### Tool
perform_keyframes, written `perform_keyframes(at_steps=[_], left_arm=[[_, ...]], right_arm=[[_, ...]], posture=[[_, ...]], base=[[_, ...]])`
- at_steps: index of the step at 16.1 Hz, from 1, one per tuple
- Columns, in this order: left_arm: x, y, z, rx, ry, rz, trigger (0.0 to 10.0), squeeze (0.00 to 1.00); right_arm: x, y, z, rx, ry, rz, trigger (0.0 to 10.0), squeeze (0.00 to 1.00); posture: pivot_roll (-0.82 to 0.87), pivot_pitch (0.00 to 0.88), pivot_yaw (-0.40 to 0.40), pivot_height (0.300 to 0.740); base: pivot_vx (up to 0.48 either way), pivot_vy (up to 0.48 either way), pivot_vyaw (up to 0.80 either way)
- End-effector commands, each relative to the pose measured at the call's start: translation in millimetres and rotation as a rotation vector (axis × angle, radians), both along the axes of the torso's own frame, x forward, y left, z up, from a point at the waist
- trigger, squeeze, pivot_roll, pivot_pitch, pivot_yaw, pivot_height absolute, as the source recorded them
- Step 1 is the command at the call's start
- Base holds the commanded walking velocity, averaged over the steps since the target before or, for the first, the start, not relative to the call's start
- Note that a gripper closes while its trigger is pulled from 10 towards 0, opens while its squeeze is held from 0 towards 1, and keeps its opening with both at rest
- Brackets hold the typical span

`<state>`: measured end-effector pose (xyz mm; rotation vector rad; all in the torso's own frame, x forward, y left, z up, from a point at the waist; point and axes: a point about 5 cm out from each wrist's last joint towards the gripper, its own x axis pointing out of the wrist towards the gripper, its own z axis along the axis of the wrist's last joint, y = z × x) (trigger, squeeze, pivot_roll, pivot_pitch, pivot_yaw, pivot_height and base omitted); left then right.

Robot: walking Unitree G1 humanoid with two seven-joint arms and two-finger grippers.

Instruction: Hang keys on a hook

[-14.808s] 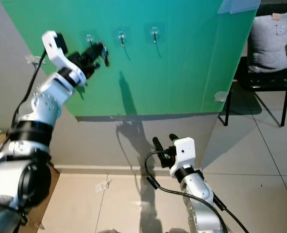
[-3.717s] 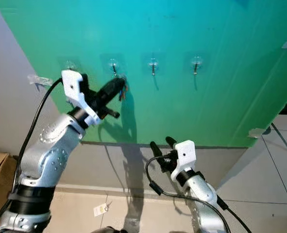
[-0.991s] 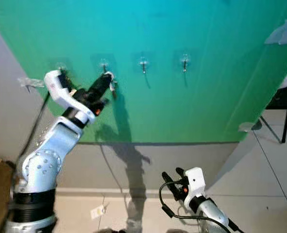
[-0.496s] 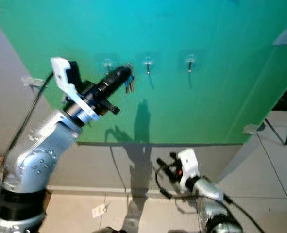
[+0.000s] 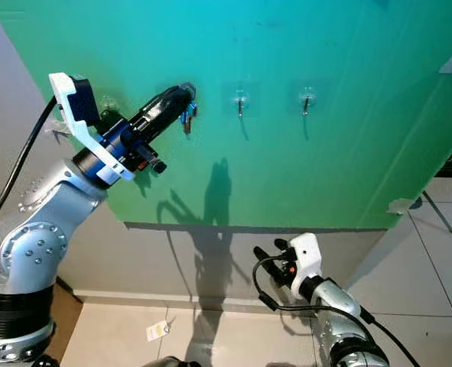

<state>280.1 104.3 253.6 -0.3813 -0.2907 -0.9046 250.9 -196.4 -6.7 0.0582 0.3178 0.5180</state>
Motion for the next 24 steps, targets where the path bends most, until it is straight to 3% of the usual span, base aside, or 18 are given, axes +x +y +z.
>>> perform_keyframes(at_steps=[1, 2, 3, 7, 11, 14, 15, 19, 24], left_arm=[[-2.9, 1.3, 7, -0.005, -0.027, -0.025, 0.0, 1.00], [-3.9, 5.6, 9, -0.106, 0.016, -0.105, 0.0, 1.00], [-0.4, 12.2, 9, -0.184, 0.053, -0.119, 0.0, 1.00], [8.9, 25.5, 7, -0.352, 0.123, -0.125, 0.0, 1.00], [6.8, 34.8, 6, -0.481, 0.182, -0.225, 0.0, 1.00], [5.6, 37.1, 1, -0.499, 0.215, -0.237, 0.0, 1.00], [4.7, 37.1, 0, -0.497, 0.226, -0.237, 0.0, 1.00], [2.6, 36.8, -3, -0.506, 0.243, -0.242, 0.0, 1.00], [-2.6, 31.5, -3, -0.507, 0.251, -0.276, 0.0, 1.00]], right_arm=[[6.1, -1.5, 6, 0.017, -0.026, -0.010, 10.0, 0.00], [5.5, -1.9, 6, 0.024, -0.025, -0.009, 10.0, 0.00], [4.3, -2.1, 5, 0.028, -0.022, -0.008, 10.0, 0.00], [1.9, -1.7, 4, 0.041, -0.012, 0.002, 10.0, 0.00], [0.9, -3.7, 3, 0.044, -0.002, 0.009, 10.0, 0.00], [0.2, -4.0, 3, 0.046, 0.002, 0.013, 10.0, 0.00], [6.0, 4.7, 10, 0.058, -0.045, 0.039, 10.0, 0.00], [10.7, 35.8, 54, 0.096, -0.194, 0.104, 10.0, 0.00], [6.1, 54.3, 110, 0.119, -0.236, 0.110, 10.0, 0.00]], posture=[[-0.15, 0.000, 0.113, 0.740], [-0.15, 0.000, 0.117, 0.740], [-0.15, 0.000, 0.119, 0.740], [-0.16, 0.000, 0.119, 0.740], [-0.16, 0.000, 0.119, 0.740], [-0.16, 0.000, 0.121, 0.740], [-0.16, 0.002, 0.122, 0.740], [-0.15, 0.003, 0.119, 0.740], [-0.16, 0.004, 0.121, 0.740]], base=[[0.000, 0.000, 0.00], [0.000, 0.000, 0.00], [0.000, 0.000, 0.00], [0.000, 0.000, 0.00], [0.000, 0.000, 0.00], [0.000, 0.000, 0.00], [0.000, 0.000, 0.00], [0.000, 0.000, 0.00], [0.000, 0.000, 0.00]])
